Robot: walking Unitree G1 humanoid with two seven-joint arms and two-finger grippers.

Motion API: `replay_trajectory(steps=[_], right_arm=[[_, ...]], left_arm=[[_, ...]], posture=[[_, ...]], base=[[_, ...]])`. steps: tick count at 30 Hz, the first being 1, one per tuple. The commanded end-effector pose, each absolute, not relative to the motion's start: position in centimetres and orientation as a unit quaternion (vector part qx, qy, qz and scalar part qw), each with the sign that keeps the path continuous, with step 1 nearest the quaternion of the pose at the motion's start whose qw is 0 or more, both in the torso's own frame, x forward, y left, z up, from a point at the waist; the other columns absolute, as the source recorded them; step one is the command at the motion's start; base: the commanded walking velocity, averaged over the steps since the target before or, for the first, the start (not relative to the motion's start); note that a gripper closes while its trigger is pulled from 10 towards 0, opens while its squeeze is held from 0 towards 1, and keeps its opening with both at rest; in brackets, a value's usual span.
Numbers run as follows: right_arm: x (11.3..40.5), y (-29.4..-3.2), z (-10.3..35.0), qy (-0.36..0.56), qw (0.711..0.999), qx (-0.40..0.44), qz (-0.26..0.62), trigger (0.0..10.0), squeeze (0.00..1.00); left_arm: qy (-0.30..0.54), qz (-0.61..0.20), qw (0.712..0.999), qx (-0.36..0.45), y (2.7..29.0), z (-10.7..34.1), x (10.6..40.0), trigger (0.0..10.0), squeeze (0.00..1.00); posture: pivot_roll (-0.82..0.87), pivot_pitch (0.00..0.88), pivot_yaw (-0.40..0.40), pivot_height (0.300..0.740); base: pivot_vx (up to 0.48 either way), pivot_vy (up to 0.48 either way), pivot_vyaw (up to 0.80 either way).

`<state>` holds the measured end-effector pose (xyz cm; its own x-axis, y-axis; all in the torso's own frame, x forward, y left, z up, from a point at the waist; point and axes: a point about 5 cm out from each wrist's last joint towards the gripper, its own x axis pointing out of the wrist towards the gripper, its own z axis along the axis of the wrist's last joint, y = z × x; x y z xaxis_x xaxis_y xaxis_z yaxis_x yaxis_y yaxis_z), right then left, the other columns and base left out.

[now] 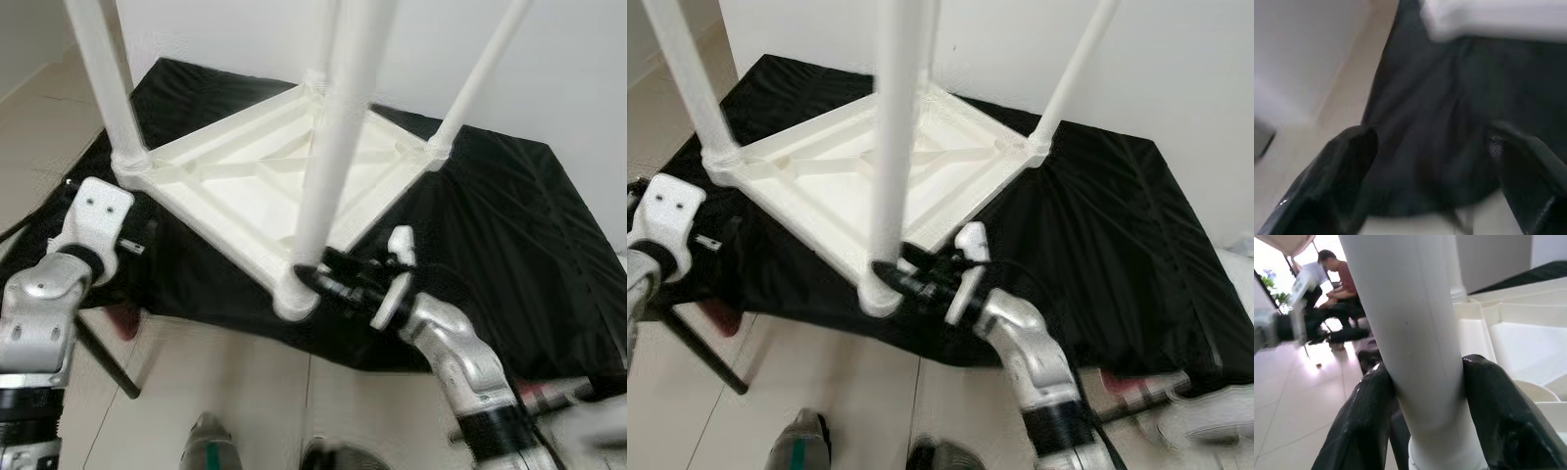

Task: Building children table

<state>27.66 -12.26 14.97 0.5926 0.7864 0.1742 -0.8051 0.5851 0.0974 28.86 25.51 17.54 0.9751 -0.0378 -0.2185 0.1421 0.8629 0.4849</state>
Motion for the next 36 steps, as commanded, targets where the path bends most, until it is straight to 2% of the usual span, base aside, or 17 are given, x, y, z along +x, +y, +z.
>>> replay_trajectory(steps=[1,5,16,17,21,22,27,28,32,34,36], right_arm=[[27.9,-13.6,15.3,-0.066,0.898,0.082,0.426,10.0,0.00],[28.0,-14.3,15.3,-0.066,0.899,0.077,0.426,10.0,0.00],[28.5,-13.6,15.7,-0.076,0.900,0.119,0.412,10.0,0.00],[28.7,-13.7,15.8,-0.080,0.904,0.123,0.402,10.0,0.86],[28.9,-13.9,15.9,-0.086,0.909,0.127,0.388,10.0,0.86],[28.8,-14.1,15.8,-0.087,0.910,0.126,0.386,10.0,1.00],[28.4,-15.3,15.8,-0.094,0.918,0.110,0.368,10.0,1.00],[28.2,-15.8,15.9,-0.097,0.920,0.108,0.364,10.0,0.00],[28.1,-16.4,16.1,-0.104,0.924,0.108,0.352,10.0,0.00],[27.8,-16.3,16.2,-0.103,0.918,0.108,0.367,10.0,0.00],[26.7,-15.3,16.3,-0.105,0.901,0.096,0.410,10.0,0.00]], left_arm=[[0.095,-0.070,0.959,0.257,24.4,17.6,29.2,10.0,0.00],[0.095,-0.080,0.958,0.258,24.0,17.5,29.3,10.0,0.00],[0.096,-0.091,0.957,0.259,23.7,17.5,29.2,10.0,0.00],[0.097,-0.094,0.957,0.258,23.6,17.4,29.1,10.0,0.00],[0.097,-0.096,0.957,0.257,23.5,17.4,29.1,10.0,0.00],[0.099,-0.100,0.956,0.256,23.3,17.2,29.0,10.0,0.00],[0.105,-0.117,0.955,0.253,22.5,16.6,28.8,10.0,0.00],[0.107,-0.122,0.954,0.252,22.3,16.4,28.8,10.0,0.00],[0.107,-0.130,0.953,0.251,22.1,16.3,28.9,10.0,0.00],[0.107,-0.132,0.953,0.251,22.0,16.3,29.0,10.0,0.00],[0.105,-0.138,0.952,0.251,21.7,16.3,29.1,10.0,0.00]], posture=[[0.12,0.062,-0.103,0.740],[0.12,0.067,-0.094,0.740],[0.12,0.078,-0.089,0.740],[0.12,0.080,-0.089,0.740],[0.12,0.080,-0.089,0.740],[0.12,0.087,-0.083,0.740],[0.10,0.091,-0.071,0.740],[0.10,0.091,-0.068,0.740],[0.09,0.092,-0.065,0.740],[0.09,0.092,-0.064,0.740],[0.09,0.092,-0.066,0.740]], base=[[0.000,0.000,0.00],[0.000,0.000,0.00],[0.000,0.000,0.00],[0.000,0.000,0.00],[0.000,0.000,0.00],[0.000,0.000,0.00],[0.000,0.000,0.00],[0.000,0.000,0.00],[0.000,0.000,0.00],[0.000,0.000,0.00],[0.000,0.000,0.00]])
